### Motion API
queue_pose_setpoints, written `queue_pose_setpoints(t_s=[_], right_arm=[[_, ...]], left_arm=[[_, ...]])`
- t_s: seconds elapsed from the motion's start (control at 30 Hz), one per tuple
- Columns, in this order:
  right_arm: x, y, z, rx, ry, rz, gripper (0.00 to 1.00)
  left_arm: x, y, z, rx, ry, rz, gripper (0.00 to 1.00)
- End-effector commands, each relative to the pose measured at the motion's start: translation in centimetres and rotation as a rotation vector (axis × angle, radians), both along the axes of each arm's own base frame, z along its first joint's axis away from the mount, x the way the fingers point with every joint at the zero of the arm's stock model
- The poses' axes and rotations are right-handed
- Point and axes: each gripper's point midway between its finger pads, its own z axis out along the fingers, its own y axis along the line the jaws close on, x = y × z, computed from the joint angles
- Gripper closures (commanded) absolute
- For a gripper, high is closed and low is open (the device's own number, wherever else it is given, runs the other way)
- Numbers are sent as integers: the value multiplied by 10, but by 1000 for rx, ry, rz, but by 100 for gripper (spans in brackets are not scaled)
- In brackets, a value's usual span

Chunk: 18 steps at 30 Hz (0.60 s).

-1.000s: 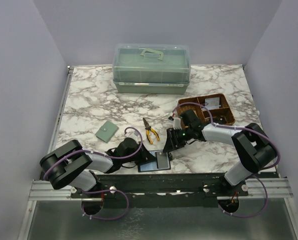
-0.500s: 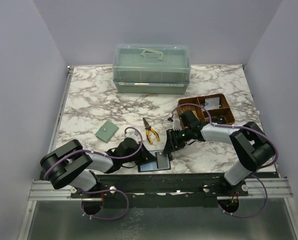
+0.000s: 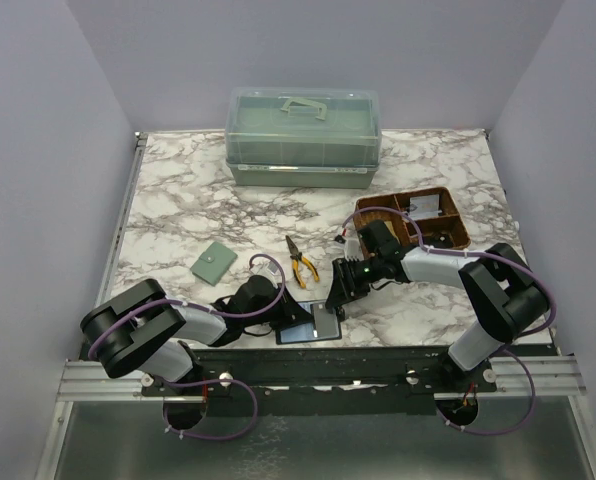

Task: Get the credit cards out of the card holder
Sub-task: Remove the credit card from the card holder.

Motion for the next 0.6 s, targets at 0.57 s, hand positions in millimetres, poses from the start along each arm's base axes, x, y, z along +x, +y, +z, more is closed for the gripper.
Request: queue_pose_setpoints(t_s=[0.57], right_arm=[[-14,17,7,89,103,61,68]], left_arm=[[1,16,-13,67,-8,44,82]])
